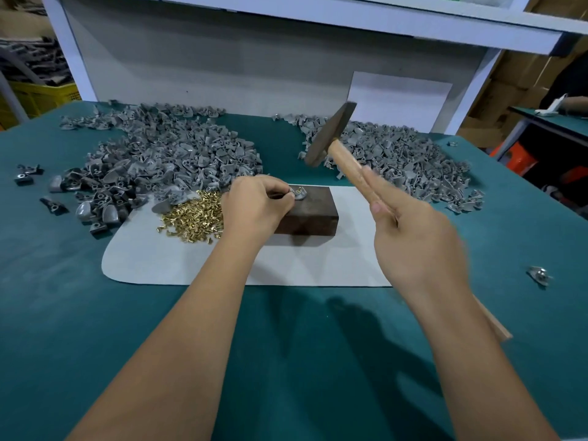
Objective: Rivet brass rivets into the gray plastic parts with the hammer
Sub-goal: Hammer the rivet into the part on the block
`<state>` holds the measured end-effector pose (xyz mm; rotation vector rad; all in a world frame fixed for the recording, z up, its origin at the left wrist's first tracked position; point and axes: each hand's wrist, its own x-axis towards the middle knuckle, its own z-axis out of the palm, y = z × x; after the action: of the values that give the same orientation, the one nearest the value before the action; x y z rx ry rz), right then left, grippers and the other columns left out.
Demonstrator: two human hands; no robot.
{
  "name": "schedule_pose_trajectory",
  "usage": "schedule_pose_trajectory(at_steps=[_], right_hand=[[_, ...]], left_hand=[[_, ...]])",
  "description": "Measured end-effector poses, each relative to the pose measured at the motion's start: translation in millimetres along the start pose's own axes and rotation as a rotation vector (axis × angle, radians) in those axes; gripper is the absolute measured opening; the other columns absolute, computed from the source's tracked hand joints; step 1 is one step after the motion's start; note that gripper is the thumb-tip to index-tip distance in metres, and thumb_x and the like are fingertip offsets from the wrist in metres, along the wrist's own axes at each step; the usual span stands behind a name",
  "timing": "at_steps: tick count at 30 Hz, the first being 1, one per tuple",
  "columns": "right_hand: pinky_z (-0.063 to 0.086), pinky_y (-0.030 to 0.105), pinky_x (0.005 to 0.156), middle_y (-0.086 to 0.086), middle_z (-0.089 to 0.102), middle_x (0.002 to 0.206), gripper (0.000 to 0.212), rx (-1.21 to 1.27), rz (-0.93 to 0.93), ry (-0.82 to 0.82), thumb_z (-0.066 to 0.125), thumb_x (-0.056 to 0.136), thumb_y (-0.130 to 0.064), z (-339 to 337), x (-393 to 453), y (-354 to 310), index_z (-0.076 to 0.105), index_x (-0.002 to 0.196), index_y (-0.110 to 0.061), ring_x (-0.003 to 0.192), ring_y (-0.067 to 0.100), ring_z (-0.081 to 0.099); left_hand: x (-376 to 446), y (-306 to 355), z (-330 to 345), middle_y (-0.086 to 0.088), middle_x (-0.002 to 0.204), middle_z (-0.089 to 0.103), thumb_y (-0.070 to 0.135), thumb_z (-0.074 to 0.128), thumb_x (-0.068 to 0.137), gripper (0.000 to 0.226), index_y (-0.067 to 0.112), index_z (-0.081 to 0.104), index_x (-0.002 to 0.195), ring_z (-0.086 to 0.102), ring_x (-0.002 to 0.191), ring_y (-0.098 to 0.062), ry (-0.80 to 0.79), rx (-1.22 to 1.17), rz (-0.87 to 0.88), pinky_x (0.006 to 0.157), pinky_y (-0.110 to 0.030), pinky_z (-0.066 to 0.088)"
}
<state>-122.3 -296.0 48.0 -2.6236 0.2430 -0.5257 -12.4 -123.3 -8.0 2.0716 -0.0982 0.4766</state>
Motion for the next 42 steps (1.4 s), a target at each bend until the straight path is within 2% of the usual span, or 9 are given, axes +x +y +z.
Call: schedule_pose_trajectory(at_steps=[4, 10, 14, 21, 25, 29, 32, 36, 42], right_hand=[[0.043, 0.033, 0.062, -0.009, 0.065, 0.097, 0.042, -0.093, 0.0, -0.147, 0.037, 0.099, -0.037, -2.2, 2.1, 0.6, 0.033, 0.128, -0.068, 0.071, 0.021, 0.055], [0.03, 0.029, 0.049, -0.013, 0.055, 0.071, 0.044, 0.017, -0.04, 0.041, 0.038, 0.1, -0.036, -4.8, 7.3, -1.4, 0.031, 0.127, -0.069, 0.055, 0.009, 0.045], [0.036, 0.032, 0.057, -0.009, 0.06, 0.082, 0.043, -0.082, -0.003, -0.109, 0.039, 0.099, -0.035, 3.5, 3.2, -1.3, 0.036, 0.128, -0.065, 0.063, 0.019, 0.049], [0.03, 0.031, 0.048, -0.012, 0.05, 0.066, 0.048, -0.072, -0.055, -0.036, 0.039, 0.098, -0.03, 8.5, 3.1, -5.0, 0.032, 0.129, -0.067, 0.052, 0.008, 0.041], [0.034, 0.031, 0.057, -0.007, 0.064, 0.089, 0.042, -0.095, -0.044, -0.007, 0.039, 0.098, -0.035, 2.4, 11.0, -5.9, 0.037, 0.128, -0.065, 0.063, 0.018, 0.046], [0.031, 0.03, 0.05, -0.007, 0.052, 0.07, 0.047, -0.078, -0.064, 0.032, 0.04, 0.098, -0.031, 3.9, 8.8, -4.9, 0.033, 0.13, -0.065, 0.054, 0.012, 0.042], [0.028, 0.029, 0.051, -0.009, 0.05, 0.078, 0.043, -0.144, -0.068, -0.041, 0.039, 0.099, -0.033, 6.6, 7.0, -3.8, 0.038, 0.13, -0.062, 0.057, 0.011, 0.038], [0.033, 0.03, 0.049, -0.011, 0.053, 0.069, 0.046, -0.045, -0.03, 0.102, 0.037, 0.099, -0.035, 5.1, 11.4, -1.1, 0.029, 0.13, -0.067, 0.055, 0.015, 0.045], [0.029, 0.03, 0.052, -0.009, 0.049, 0.074, 0.044, -0.12, -0.056, -0.004, 0.04, 0.097, -0.033, 12.6, 7.1, -2.8, 0.038, 0.127, -0.065, 0.054, 0.011, 0.038]], left_hand=[[-0.5, 0.3, -0.5, 0.018, 0.085, 0.069, 0.024, 0.074, 0.082, 0.006, 0.024, 0.079, 0.081, 0.068, 0.094, -0.015, 0.002, 0.007, -0.021, 0.094, -0.04, 0.05], [0.9, -2.9, 0.1, 0.01, 0.096, 0.076, 0.025, 0.075, 0.082, 0.007, 0.025, 0.08, 0.086, 0.067, 0.102, -0.011, -0.009, -0.017, -0.041, 0.099, -0.038, 0.048], [1.6, -3.0, -0.4, 0.008, 0.093, 0.076, 0.025, 0.075, 0.083, 0.006, 0.025, 0.08, 0.087, 0.069, 0.095, -0.015, -0.032, -0.06, -0.071, 0.091, -0.039, 0.052], [1.5, -4.7, -0.2, 0.01, 0.095, 0.076, 0.026, 0.076, 0.083, 0.007, 0.025, 0.08, 0.088, 0.069, 0.096, -0.011, -0.03, -0.08, -0.084, 0.094, -0.039, 0.052], [-0.3, -4.1, -1.3, 0.009, 0.096, 0.076, 0.026, 0.076, 0.083, 0.008, 0.025, 0.08, 0.09, 0.068, 0.099, -0.013, -0.014, -0.089, -0.088, 0.097, -0.039, 0.05], [0.8, -5.1, -0.1, 0.012, 0.097, 0.076, 0.031, 0.076, 0.083, 0.008, 0.028, 0.08, 0.088, 0.068, 0.1, -0.012, -0.012, -0.047, -0.089, 0.097, -0.038, 0.049], [-0.1, -4.4, -0.8, 0.011, 0.095, 0.076, 0.03, 0.076, 0.083, 0.008, 0.028, 0.08, 0.09, 0.068, 0.098, -0.013, -0.016, -0.054, -0.084, 0.095, -0.039, 0.051], [-0.3, -4.3, -0.7, 0.012, 0.1, 0.075, 0.03, 0.074, 0.084, 0.009, 0.028, 0.08, 0.091, 0.066, 0.106, -0.011, -0.004, -0.05, -0.082, 0.102, -0.04, 0.046], [-0.7, -4.2, -1.0, 0.011, 0.101, 0.075, 0.032, 0.075, 0.083, 0.014, 0.027, 0.079, 0.095, 0.066, 0.105, -0.01, 0.003, -0.045, -0.082, 0.102, -0.04, 0.046]])
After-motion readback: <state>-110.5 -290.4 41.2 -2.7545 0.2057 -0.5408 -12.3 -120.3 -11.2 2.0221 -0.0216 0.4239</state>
